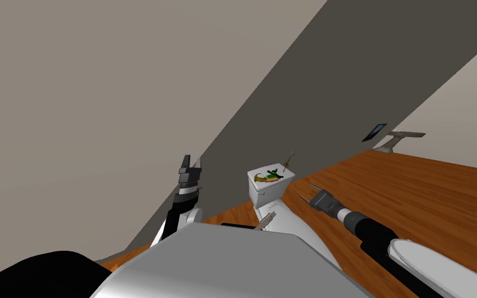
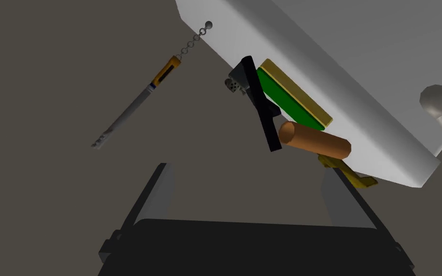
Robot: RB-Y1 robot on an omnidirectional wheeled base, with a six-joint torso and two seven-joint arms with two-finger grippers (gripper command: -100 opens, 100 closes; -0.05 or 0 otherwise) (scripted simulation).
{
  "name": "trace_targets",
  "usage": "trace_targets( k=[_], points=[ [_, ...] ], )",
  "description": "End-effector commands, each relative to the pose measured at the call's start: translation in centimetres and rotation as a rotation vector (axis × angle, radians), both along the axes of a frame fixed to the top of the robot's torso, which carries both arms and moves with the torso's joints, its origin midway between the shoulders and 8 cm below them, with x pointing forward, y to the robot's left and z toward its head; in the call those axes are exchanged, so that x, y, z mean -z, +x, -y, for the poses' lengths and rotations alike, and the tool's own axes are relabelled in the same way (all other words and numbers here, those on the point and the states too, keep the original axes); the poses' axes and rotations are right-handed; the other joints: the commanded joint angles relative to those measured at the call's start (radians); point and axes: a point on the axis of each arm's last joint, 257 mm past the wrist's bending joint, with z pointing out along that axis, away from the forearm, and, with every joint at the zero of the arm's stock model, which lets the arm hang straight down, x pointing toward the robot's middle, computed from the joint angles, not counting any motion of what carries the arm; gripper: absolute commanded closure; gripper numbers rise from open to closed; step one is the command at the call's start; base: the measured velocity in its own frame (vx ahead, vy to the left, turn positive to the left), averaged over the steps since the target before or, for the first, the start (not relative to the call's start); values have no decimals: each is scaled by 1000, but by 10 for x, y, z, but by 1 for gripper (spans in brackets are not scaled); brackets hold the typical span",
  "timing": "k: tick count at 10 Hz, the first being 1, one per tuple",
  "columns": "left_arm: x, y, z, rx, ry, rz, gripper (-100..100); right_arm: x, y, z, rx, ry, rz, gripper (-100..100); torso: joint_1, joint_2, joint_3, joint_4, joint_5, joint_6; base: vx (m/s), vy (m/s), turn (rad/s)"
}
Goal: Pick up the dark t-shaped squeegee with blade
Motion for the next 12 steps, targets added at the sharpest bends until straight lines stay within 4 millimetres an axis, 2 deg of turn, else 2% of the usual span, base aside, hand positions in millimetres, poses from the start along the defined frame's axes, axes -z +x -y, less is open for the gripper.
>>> trace_targets(
  k=[1,6,12],
  points=[
    [0,0,0,0,0,0,0,2,0,3,-14,-36,-6,-100,0,0,0,0,0,0,23,-1,68],
    [0,0,0,0,0,0,0,17,-2,11,-117,-235,-58,-100,1,-1,-1,0,0,0,45,7,135],
    [0,0,0,0,0,0,0,45,-18,14,-241,-400,-137,-100,2,-5,-3,-1,0,0,93,18,144]
  ],
)
